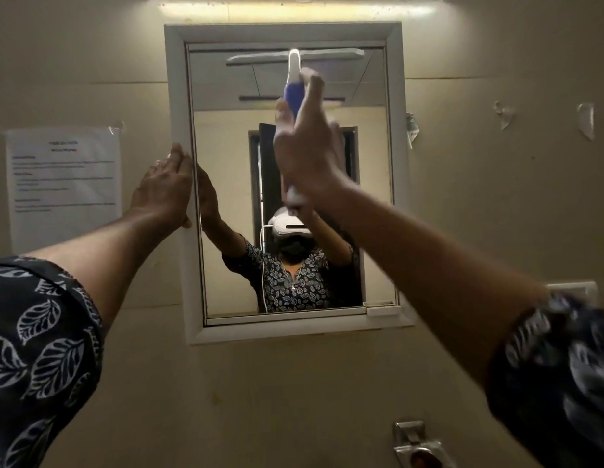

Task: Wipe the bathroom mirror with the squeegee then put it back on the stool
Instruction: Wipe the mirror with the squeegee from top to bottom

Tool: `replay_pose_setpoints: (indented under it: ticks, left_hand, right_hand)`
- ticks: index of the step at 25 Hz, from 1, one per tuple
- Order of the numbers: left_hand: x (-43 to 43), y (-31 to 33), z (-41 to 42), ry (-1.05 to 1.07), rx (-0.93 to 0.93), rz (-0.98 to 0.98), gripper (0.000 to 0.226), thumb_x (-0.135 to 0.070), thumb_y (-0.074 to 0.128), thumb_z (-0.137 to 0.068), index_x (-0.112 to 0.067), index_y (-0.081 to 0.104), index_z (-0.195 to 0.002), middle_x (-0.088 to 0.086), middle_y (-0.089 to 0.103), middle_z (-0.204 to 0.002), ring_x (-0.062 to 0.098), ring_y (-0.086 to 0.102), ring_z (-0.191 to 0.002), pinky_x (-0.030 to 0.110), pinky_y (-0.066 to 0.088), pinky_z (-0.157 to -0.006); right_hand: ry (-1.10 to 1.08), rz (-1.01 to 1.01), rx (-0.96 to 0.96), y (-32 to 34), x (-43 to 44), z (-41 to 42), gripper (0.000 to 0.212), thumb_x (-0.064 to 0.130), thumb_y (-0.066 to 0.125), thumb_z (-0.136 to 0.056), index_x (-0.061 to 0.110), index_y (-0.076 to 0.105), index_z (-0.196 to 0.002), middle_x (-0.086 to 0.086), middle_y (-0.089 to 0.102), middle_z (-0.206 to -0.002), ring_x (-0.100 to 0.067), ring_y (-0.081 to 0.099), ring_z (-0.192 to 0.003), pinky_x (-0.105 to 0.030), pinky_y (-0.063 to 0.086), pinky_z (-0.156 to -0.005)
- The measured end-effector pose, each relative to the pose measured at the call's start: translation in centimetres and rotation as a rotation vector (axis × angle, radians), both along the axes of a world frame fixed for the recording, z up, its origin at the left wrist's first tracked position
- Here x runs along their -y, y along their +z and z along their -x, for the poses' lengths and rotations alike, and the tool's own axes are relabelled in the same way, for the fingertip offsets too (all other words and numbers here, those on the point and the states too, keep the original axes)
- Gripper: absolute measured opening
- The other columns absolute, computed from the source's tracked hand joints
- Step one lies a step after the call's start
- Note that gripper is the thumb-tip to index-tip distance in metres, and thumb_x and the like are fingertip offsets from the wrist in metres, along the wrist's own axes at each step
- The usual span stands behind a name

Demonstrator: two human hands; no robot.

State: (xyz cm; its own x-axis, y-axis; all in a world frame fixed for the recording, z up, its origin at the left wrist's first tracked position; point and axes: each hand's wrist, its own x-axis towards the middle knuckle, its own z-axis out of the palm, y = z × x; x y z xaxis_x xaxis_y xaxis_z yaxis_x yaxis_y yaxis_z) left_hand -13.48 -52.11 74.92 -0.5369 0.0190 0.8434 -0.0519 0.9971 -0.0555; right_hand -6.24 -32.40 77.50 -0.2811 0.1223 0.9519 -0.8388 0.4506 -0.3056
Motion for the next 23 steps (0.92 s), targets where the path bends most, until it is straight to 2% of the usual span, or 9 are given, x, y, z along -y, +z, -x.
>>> replay_pose_setpoints:
  ticks: [3, 7, 9, 12, 17, 20, 23]
  left_hand:
    - [0.0, 0.0, 0.1, 0.005, 0.003, -0.003, 0.1, 0.007, 0.071, -0.073, -0.005, 0.01, -0.152, 0.013, 0.003, -0.16, 0.035, 0.011, -0.146, 0.043, 0.017, -0.118]
    - [0.1, 0.0, 0.2, 0.003, -0.004, -0.001, 0.1, 0.008, 0.071, -0.073, -0.005, 0.011, -0.151, 0.013, 0.003, -0.16, 0.035, 0.012, -0.146, 0.043, 0.017, -0.118]
    - [0.2, -0.1, 0.2, 0.006, -0.003, -0.001, 0.098, 0.008, 0.07, -0.074, -0.005, 0.011, -0.151, 0.013, 0.003, -0.16, 0.036, 0.012, -0.146, 0.043, 0.017, -0.118]
    - [0.0, 0.0, 0.3, 0.01, 0.006, 0.003, 0.099, 0.007, 0.071, -0.073, -0.005, 0.011, -0.151, 0.014, 0.003, -0.16, 0.037, 0.013, -0.145, 0.044, 0.019, -0.117]
    - [0.0, 0.2, 0.3, 0.028, 0.017, 0.005, 0.104, 0.006, 0.073, -0.071, -0.005, 0.009, -0.152, 0.014, 0.003, -0.16, 0.037, 0.015, -0.145, 0.044, 0.021, -0.116]
    - [-0.1, 0.0, 0.3, 0.04, 0.009, 0.006, 0.101, 0.007, 0.071, -0.074, -0.006, 0.008, -0.152, 0.013, 0.002, -0.16, 0.036, 0.013, -0.145, 0.043, 0.019, -0.117]
    - [-0.3, -0.1, 0.1, 0.045, 0.012, 0.007, 0.099, 0.007, 0.069, -0.075, -0.006, 0.008, -0.152, 0.014, 0.001, -0.16, 0.036, 0.011, -0.146, 0.043, 0.018, -0.117]
  right_hand:
    - [-0.192, -0.126, 0.025, 4.1, -1.0, 1.7, 0.039, 0.019, 0.038, -0.097, 0.011, 0.027, -0.134, -0.003, 0.055, -0.079, -0.019, 0.058, -0.069, -0.033, 0.049, -0.062]
    - [-0.41, -0.315, 0.126, 3.8, -1.5, 3.5, 0.059, 0.024, 0.031, -0.098, 0.022, -0.001, -0.148, -0.008, 0.056, -0.085, -0.024, 0.059, -0.072, -0.035, 0.051, -0.065]
    - [-0.467, -0.326, 0.184, 3.2, -1.5, 3.9, 0.068, 0.021, 0.037, -0.096, 0.027, -0.006, -0.147, -0.01, 0.052, -0.087, -0.024, 0.056, -0.073, -0.036, 0.05, -0.064]
    - [-0.539, -0.364, 0.242, 2.8, -1.5, 4.4, 0.093, 0.005, 0.054, -0.085, 0.028, -0.012, -0.146, -0.011, 0.049, -0.086, -0.023, 0.054, -0.071, -0.033, 0.046, -0.06]
    - [-0.564, -0.366, 0.232, 2.9, -1.5, 4.8, 0.098, 0.001, 0.057, -0.082, 0.029, -0.013, -0.146, -0.011, 0.05, -0.083, -0.022, 0.055, -0.069, -0.032, 0.047, -0.057]
    - [-0.518, -0.359, 0.211, 1.9, -1.5, 4.4, 0.097, 0.001, 0.055, -0.083, 0.029, -0.014, -0.145, -0.01, 0.051, -0.079, -0.019, 0.055, -0.061, -0.029, 0.045, -0.048]
    - [-0.381, -0.394, 0.231, -2.8, -1.5, 3.6, 0.099, 0.0, 0.053, -0.082, 0.03, -0.02, -0.143, -0.014, 0.062, -0.084, -0.024, 0.059, -0.064, -0.036, 0.052, -0.054]
